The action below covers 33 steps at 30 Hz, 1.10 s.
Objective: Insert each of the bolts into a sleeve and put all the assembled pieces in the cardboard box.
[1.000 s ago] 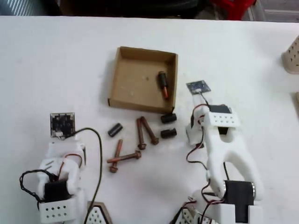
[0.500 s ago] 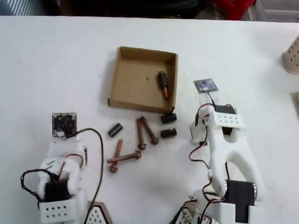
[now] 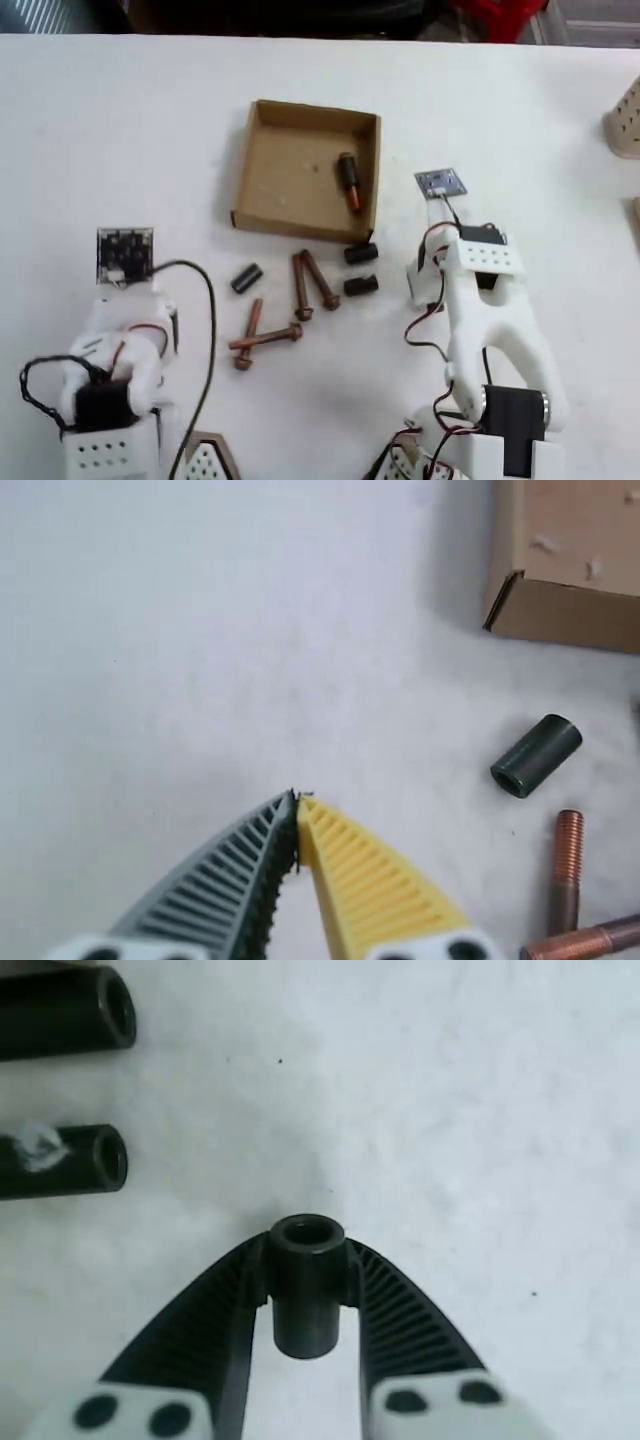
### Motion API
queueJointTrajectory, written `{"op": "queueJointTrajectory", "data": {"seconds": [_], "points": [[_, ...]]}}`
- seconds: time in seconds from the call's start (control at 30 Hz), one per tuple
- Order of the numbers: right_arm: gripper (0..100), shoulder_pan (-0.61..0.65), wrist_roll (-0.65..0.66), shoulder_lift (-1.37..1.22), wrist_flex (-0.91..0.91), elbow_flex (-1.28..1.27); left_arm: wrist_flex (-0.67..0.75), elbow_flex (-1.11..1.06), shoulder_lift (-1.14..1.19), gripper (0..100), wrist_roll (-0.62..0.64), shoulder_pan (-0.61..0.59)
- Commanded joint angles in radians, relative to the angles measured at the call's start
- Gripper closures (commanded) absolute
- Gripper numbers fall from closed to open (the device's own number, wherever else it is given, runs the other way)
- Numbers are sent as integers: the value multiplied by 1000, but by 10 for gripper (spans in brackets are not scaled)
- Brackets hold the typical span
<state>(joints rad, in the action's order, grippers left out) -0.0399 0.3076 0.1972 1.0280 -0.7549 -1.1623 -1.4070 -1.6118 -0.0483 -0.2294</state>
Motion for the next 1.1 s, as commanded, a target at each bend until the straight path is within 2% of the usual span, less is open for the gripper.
{"op": "queueJointTrajectory", "data": {"seconds": [0.0, 0.23, 0.37, 0.57, 0.7, 0.93, 1.07], "points": [[981, -8, -5, 18, -13, 8, -2, 236, 352, 978, -11, 12], [981, -10, 21, 18, -38, -2, -2, 453, 745, 976, -11, 22], [981, -10, 51, 18, -41, -8, -38, 503, 845, 976, -17, 107], [981, -41, 52, 18, -42, -6, -218, 586, 897, 976, -184, 344], [981, -82, 54, 18, -76, -11, -250, 629, 937, 976, -233, 464], [981, -157, 55, 16, -143, -31, -255, 776, 1196, 953, -252, 547], [981, -170, 55, 16, -156, -31, -262, 859, 1353, 912, -440, 578]]}}
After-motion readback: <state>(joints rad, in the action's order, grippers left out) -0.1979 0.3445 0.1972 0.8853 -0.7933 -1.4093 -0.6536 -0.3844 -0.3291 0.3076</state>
